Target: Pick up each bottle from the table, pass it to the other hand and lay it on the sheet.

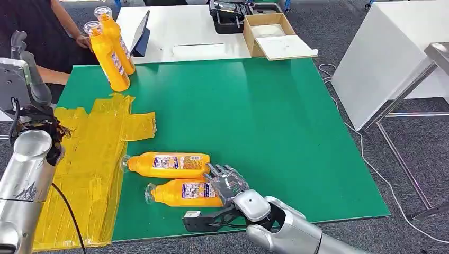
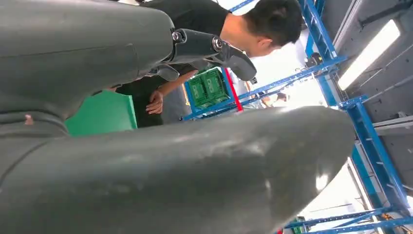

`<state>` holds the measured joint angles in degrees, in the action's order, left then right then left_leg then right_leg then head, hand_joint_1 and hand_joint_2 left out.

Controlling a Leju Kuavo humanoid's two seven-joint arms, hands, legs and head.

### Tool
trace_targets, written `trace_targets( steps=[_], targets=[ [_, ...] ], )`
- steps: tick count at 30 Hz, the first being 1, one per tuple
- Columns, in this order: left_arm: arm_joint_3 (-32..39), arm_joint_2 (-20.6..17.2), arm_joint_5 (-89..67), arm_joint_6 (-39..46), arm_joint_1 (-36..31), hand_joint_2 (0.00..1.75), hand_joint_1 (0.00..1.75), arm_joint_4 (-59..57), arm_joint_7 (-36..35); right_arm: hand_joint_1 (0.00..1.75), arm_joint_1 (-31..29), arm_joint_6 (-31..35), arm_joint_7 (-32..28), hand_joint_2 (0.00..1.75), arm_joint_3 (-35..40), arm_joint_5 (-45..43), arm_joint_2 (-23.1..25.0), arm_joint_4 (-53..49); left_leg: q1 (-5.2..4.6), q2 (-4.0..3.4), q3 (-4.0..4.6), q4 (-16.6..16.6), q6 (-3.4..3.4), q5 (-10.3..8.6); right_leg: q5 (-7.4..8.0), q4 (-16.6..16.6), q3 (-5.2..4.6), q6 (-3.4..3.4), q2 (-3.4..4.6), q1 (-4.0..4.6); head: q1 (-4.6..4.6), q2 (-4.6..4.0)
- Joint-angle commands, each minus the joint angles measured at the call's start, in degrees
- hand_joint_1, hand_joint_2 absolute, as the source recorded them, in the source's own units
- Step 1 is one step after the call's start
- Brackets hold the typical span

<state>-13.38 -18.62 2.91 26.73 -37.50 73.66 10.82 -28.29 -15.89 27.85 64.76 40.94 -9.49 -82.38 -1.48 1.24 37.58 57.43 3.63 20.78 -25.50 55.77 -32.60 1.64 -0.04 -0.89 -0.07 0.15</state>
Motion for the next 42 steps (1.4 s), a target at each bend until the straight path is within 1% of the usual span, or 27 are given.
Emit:
trace_targets(
  steps=[1, 2, 3, 5, 6, 7, 8, 9, 10, 11, 12, 13, 14, 15, 17, 18, 19, 22, 24, 25, 28, 30, 31, 37, 39, 40, 42],
  targets=[
    [-0.99, -1.02, 1.39, 0.64, -1.68, 0.0, 0.0, -3.2, 0.46, 0.0, -1.75, -1.52, -0.58, 1.75, 3.66, -0.7, -0.8, 4.35, 0.06, -0.09, -0.21, -0.03, -0.26, 0.06, -0.03, -0.08, 0.22, -0.09, 0.03, 0.05, 0.0, 0.0],
    [-1.19, -1.16, 1.9, 0.8, -1.74, 0.0, 0.0, -3.45, 0.7, 0.0, -1.86, -1.61, -0.71, 1.75, 4.0, -0.79, -0.88, 5.14, 0.05, -0.06, -0.14, -0.03, -0.18, 0.03, -0.01, -0.06, 0.15, -0.07, 0.01, 0.03, -0.02, 0.0],
    [-1.35, -1.2, 2.34, 0.93, -1.78, 0.0, 0.0, -3.77, 0.93, 0.0, -2.07, -1.7, -0.96, 1.75, 4.38, -1.06, -0.88, 6.42, 0.08, -0.09, -0.27, -0.04, -0.29, 0.07, -0.04, -0.11, 0.29, -0.11, 0.02, 0.06, -0.02, 0.0],
    [-1.7, -1.21, 3.1, 1.13, -1.89, 0.0, 0.0, -4.36, 1.26, 0.0, -2.32, -1.56, -1.54, 1.75, 4.81, -1.85, -0.87, 8.86, 0.05, -0.04, -0.17, -0.05, -0.17, 0.02, -0.01, -0.08, 0.17, -0.07, -0.01, 0.03, 0.0, 0.0],
    [-2.11, -1.28, 3.59, 1.2, -2.2, 0.0, 0.0, -5.08, 1.6, 0.0, -2.19, -1.15, -1.96, 1.75, 4.8, -2.5, -0.81, 10.78, 0.09, -0.07, -0.33, -0.08, -0.3, 0.05, -0.03, -0.14, 0.34, -0.12, -0.01, 0.07, -0.02, 0.0],
    [-2.29, -1.22, 3.88, 1.17, -2.44, 0.0, 0.0, -5.57, 1.86, 0.0, -1.88, -0.82, -2.32, 1.75, 4.53, -2.87, -0.77, 11.87, 0.08, -0.04, -0.3, -0.09, -0.24, 0.02, -0.01, -0.14, 0.29, -0.1, -0.03, 0.04, -0.02, 0.0],
    [-2.49, -1.13, 3.99, 1.13, -2.73, 0.0, 0.0, -5.91, 1.99, 0.03, -1.58, -0.62, -2.51, 1.75, 4.44, -3.05, -0.88, 12.68, 0.08, -0.02, -0.28, -0.07, -0.21, 0.01, 0.0, -0.13, 0.25, -0.09, -0.05, 0.03, -0.02, 0.0],
    [-2.55, -1.08, 4.01, 1.12, -2.87, 0.0, 0.0, -6.02, 2.01, 0.03, -1.49, -0.39, -2.75, 1.75, 4.38, -3.11, -1.01, 12.93, 0.16, -0.06, -0.56, -0.16, -0.47, 0.05, -0.02, -0.28, 0.57, -0.19, -0.08, 0.1, -0.02, 0.0],
    [-2.55, -1.08, 4.01, 1.12, -2.87, 0.0, 0.0, -6.02, 2.01, 0.03, -1.49, -0.39, -2.75, 1.75, 4.38, -3.11, -1.01, 12.93, 0.13, 0.0, -0.4, -0.08, -0.27, 0.02, 0.0, -0.17, 0.33, -0.11, -0.08, 0.05, -0.02, 0.0],
    [-2.55, -1.08, 4.01, 1.12, -2.87, 0.0, 0.0, -6.02, 2.01, 0.03, -1.49, -0.39, -2.75, 1.75, 4.38, -3.11, -1.01, 12.93, 0.17, 0.0, -0.52, -0.09, -0.36, 0.03, -0.02, -0.2, 0.38, -0.16, -0.11, 0.07, -0.02, 0.0],
    [-2.55, -1.08, 4.01, 1.12, -2.87, 0.0, 0.0, -6.02, 2.01, 0.03, -1.49, -0.39, -2.75, 1.75, 4.38, -3.11, -1.01, 12.93, 0.16, -0.01, -0.55, -0.05, -0.35, 0.06, -0.04, -0.15, 0.19, -0.17, -0.1, 0.06, 0.0, 0.0],
    [-2.67, -1.02, 4.14, 1.15, -3.09, 0.0, 0.0, -6.21, 2.06, 1.4, -1.52, -0.32, -2.78, 1.75, 4.38, -3.13, -0.84, 13.19, 0.18, -0.02, -0.63, -0.09, -0.45, 0.06, -0.02, -0.18, 0.01, -0.21, -0.1, 0.07, -0.04, 0.0],
    [-2.86, -0.98, 4.46, 1.19, -3.33, 0.0, 0.0, -6.47, 2.33, 1.66, -1.49, -0.2, -2.83, 1.75, 4.33, -3.39, -0.82, 13.62, 0.22, -0.03, -0.71, -0.13, -0.65, 0.11, -0.02, -0.23, 0.07, -0.3, -0.12, 0.1, 0.0, 0.0],
    [-3.13, -0.93, 4.8, 1.39, -3.68, 0.0, 0.0, -6.83, 2.6, 1.73, -1.61, 0.01, -2.86, 1.75, 4.47, -3.56, -0.88, 14.34, 0.18, 0.02, -0.75, -0.13, -0.54, 0.12, -0.09, -0.2, 0.04, -0.34, -0.13, 0.06, -0.02, 0.0],
    [-3.41, -0.66, 5.13, 1.4, -4.18, 0.0, 0.0, -7.31, 2.85, 1.71, -1.78, 0.24, -3.04, 1.75, 4.51, -4.11, -0.93, 15.2, 0.25, 0.04, -0.79, -0.18, -0.62, 0.07, -0.06, -0.25, 0.08, -0.39, -0.17, 0.09, -0.04, 0.0],
    [-3.57, -0.32, 5.3, 1.47, -4.5, 0.0, 0.0, -7.55, 2.99, 1.75, -2.1, 0.41, -3.17, 1.75, 4.66, -4.32, -1.01, 15.67, 0.26, 0.03, -0.77, -0.12, -0.5, 0.1, -0.09, -0.18, 0.04, -0.38, -0.12, 0.08, 0.0, 0.0],
    [-3.65, -0.13, 5.31, 1.47, -4.58, 0.0, 0.0, -7.53, 2.99, 1.75, -2.2, 0.4, -3.23, 1.75, 4.61, -4.44, -1.05, 15.69, 0.31, 0.06, -0.81, -0.17, -0.62, 0.04, -0.03, -0.25, 0.11, -0.45, -0.17, 0.11, -0.02, 0.0],
    [-3.96, 0.38, 5.27, 1.51, -5.07, 0.0, 0.0, -8.07, 3.02, 1.75, -2.72, 0.14, -3.4, 1.75, 4.88, -5.23, -1.05, 16.01, 0.34, 0.06, -0.79, -0.12, -0.68, -0.01, 0.01, -0.19, 0.05, -0.56, -0.15, 0.1, 0.0, 0.0],
    [-4.12, 0.53, 5.33, 1.57, -5.64, 0.0, 0.0, -8.88, 3.22, 1.75, -3.07, 0.08, -3.48, 1.75, 5.22, -5.61, -1.01, 16.37, 0.41, 0.06, -0.82, -0.23, -0.88, -0.11, 0.11, -0.31, 0.09, -0.66, -0.19, 0.14, 0.0, 0.0],
    [-4.15, 0.59, 5.5, 1.59, -6.05, 0.0, 0.0, -9.43, 3.44, 1.75, -3.31, 0.02, -3.56, 1.75, 5.43, -5.98, -0.92, 16.69, 0.38, 0.03, -0.81, -0.12, -0.72, -0.07, 0.1, -0.18, 0.05, -0.67, -0.1, 0.12, -0.04, 0.0],
    [-4.15, 0.62, 5.57, 1.58, -6.21, 0.0, 0.0, -9.67, 3.52, 1.75, -3.38, -0.03, -3.59, 1.75, 5.49, -6.12, -0.89, 16.78, 0.47, 0.08, -0.83, -0.21, -0.9, -0.16, 0.15, -0.28, 0.11, -0.75, -0.21, 0.15, -0.02, 0.0],
    [-4.15, 0.62, 5.57, 1.58, -6.21, 0.0, 0.0, -9.67, 3.52, 1.75, -3.38, -0.03, -3.59, 1.75, 5.49, -6.12, -0.89, 16.78, 0.45, 0.03, -0.84, -0.14, -0.8, -0.13, 0.14, -0.2, 0.08, -0.73, -0.12, 0.17, 0.0, 0.0],
    [-4.15, 0.62, 5.57, 1.58, -6.21, 0.0, 0.0, -9.67, 3.52, 1.75, -3.38, -0.03, -3.59, 1.75, 5.49, -6.12, -0.89, 16.78, 0.47, 0.05, -0.85, -0.21, -0.9, -0.17, 0.17, -0.27, 0.11, -0.76, -0.17, 0.19, -0.02, 0.0],
    [-4.15, 0.62, 5.57, 1.58, -6.21, 0.0, 0.0, -9.67, 3.52, 1.75, -3.38, -0.03, -3.59, 1.75, 5.49, -6.12, -0.89, 16.78, 0.49, -0.04, -0.83, -0.13, -0.82, -0.15, 0.21, -0.18, 0.06, -0.82, -0.09, 0.24, -0.02, 0.0],
    [-4.15, 0.62, 5.57, 1.58, -6.21, 0.0, 0.0, -9.67, 3.52, 1.75, -3.38, -0.03, -3.59, 1.75, 5.49, -6.12, -0.89, 16.78, 0.52, 0.03, -0.84, -0.25, -1.0, -0.23, 0.25, -0.32, 0.1, -0.87, -0.22, 0.26, -0.02, 0.0],
    [-4.15, 0.62, 5.57, 1.58, -6.21, 0.0, 0.0, -9.67, 3.52, 1.75, -3.38, -0.03, -3.59, 1.75, 5.49, -6.12, -0.89, 16.78, 0.5, -0.05, -0.84, -0.12, -0.82, -0.16, 0.21, -0.18, 0.07, -0.82, -0.09, 0.25, -0.02, 0.0],
    [-4.15, 0.62, 5.57, 1.58, -6.21, 0.0, 0.0, -9.67, 3.52, 1.75, -3.38, -0.03, -3.59, 1.75, 5.49, -6.12, -0.89, 16.78, 0.53, -0.02, -0.85, -0.16, -0.9, -0.19, 0.22, -0.22, 0.09, -0.84, -0.14, 0.26, -0.04, 0.0]
  ],
)
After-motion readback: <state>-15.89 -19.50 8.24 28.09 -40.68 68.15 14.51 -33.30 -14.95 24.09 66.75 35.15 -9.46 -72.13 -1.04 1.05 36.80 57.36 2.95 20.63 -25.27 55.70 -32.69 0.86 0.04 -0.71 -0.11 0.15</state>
